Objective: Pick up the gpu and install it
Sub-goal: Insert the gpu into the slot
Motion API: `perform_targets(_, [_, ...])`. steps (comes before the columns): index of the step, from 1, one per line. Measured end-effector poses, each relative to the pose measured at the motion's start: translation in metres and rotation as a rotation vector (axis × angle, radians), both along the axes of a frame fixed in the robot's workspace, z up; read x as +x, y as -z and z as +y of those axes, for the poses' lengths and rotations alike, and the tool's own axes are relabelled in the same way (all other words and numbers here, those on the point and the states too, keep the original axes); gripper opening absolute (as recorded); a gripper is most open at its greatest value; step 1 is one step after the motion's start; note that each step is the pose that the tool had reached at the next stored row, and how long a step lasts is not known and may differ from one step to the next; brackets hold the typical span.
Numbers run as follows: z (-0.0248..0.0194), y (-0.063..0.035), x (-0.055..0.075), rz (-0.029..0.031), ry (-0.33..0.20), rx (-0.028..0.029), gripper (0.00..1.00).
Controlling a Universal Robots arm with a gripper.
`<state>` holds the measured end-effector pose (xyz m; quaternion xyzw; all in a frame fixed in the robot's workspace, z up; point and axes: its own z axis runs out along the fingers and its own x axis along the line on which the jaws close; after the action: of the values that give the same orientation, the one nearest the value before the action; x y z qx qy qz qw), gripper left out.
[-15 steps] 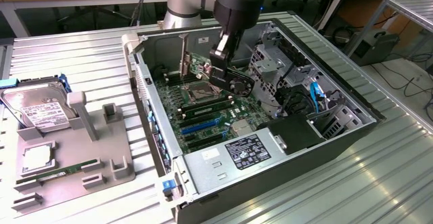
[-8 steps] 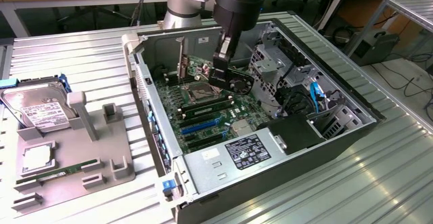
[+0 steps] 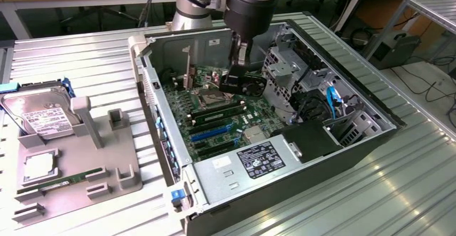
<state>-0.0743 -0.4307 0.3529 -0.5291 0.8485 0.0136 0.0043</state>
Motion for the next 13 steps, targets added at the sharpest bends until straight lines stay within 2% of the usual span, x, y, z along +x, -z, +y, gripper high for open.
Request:
perform_targets(3, [0.0,0.0011,0.0,0.0,-0.071,-0.0001,0.26])
perform_targets(6, [-0.0001,0.0019,0.0,0.0,-0.122,-0.0001,0.26])
perform_targets(9, [-0.002,0.0033,-0.001,0.0,-0.167,0.0,0.26])
perform_targets(11, [-0.0058,0.0039,-0.002,0.0,-0.175,0.0002,0.26])
perform_targets(12, [-0.0108,0.0046,-0.003,0.0,-0.184,0.0003,0.26])
perform_targets(13, [-0.014,0.0052,-0.004,0.0,-0.197,0.0002,0.26])
